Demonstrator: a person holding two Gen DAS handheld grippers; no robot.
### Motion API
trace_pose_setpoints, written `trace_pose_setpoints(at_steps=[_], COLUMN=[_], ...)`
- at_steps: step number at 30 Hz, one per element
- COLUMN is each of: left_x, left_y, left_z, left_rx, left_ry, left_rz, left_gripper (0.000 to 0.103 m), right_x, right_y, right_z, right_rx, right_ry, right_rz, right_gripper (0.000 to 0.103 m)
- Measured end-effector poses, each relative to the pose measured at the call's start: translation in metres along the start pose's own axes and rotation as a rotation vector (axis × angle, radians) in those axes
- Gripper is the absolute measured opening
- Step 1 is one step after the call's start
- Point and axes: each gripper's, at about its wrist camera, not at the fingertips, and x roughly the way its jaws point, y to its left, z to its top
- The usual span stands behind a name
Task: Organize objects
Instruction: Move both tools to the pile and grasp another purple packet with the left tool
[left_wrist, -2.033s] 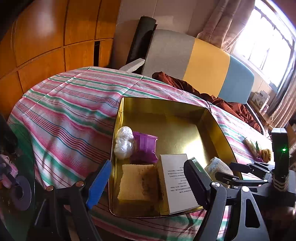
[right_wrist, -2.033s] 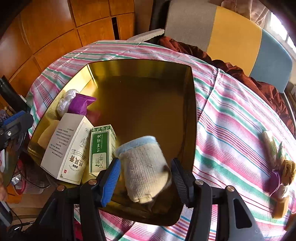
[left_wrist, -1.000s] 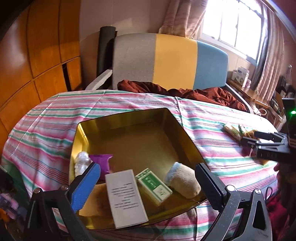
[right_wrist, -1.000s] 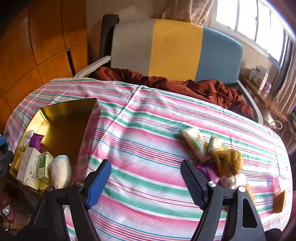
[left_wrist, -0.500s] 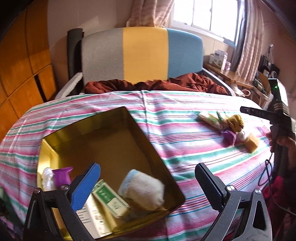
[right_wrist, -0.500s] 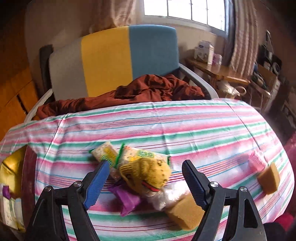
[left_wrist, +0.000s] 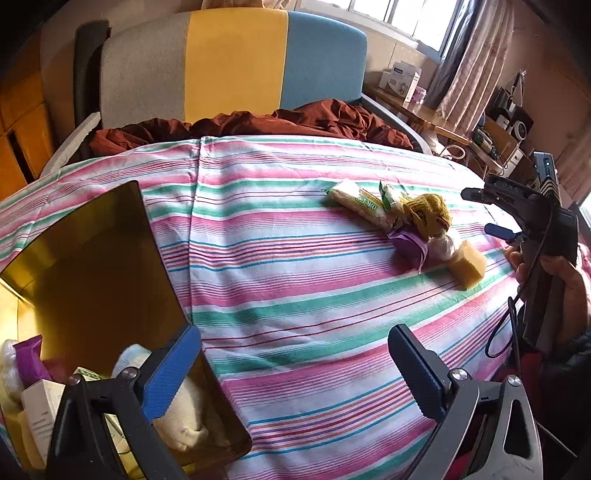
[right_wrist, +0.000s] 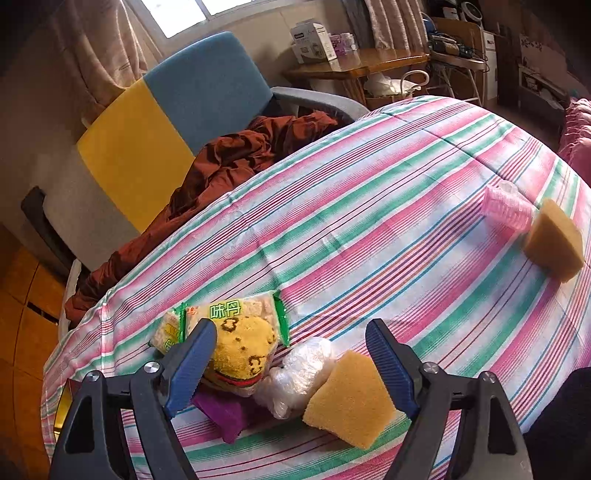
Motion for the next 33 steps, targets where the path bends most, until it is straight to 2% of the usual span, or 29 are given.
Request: trace_pose_setpoints(at_steps=[4, 7, 16, 19, 24, 28, 33], left_x=[0.013, 0.021, 0.051, 0.064, 0.090, 0.112, 0.141], left_y=[-0.009, -0.016, -0.047, -0.058, -0.080, -0.099, -0.117], left_z=[0.000, 0.003, 0.020, 0.032, 0.052, 0.066, 0.079], left_rx=[0.020, 0.035, 0.080, 0.056, 0.030, 0.002, -0.028], left_ry=[0.030, 0.043, 0.072, 0.092, 0.134, 0.160, 0.188], left_rz=[0.003, 0.007, -0.042, -0.079, -0.132, -0.176, -0.165], left_gripper=[0.102, 0.103, 0.101, 0.092, 0.085, 0.085, 0.085], right_x=[0.004, 0.005, 0.003, 0.000, -0.003, -0.004, -0.003], right_y=[0.015, 0.016, -0.004, -0.010, -0.020, -0.031, -0.034], right_z=[-0.005, -0.006, 0.001, 0.003, 0.004, 0.005, 0.005], right_rx=[-0.073, -0.080, 0.028, 0.062, 0.118, 0.176, 0.196], right_ry=[0.021, 0.026, 0.027, 0.017, 0.009, 0.009, 0.015], right_rz=[0.001, 0.001, 0.012, 0.021, 0.043, 0.071, 0.090], right_gripper=[0.084, 0.084, 0.084, 0.084, 0.084, 0.084, 0.084])
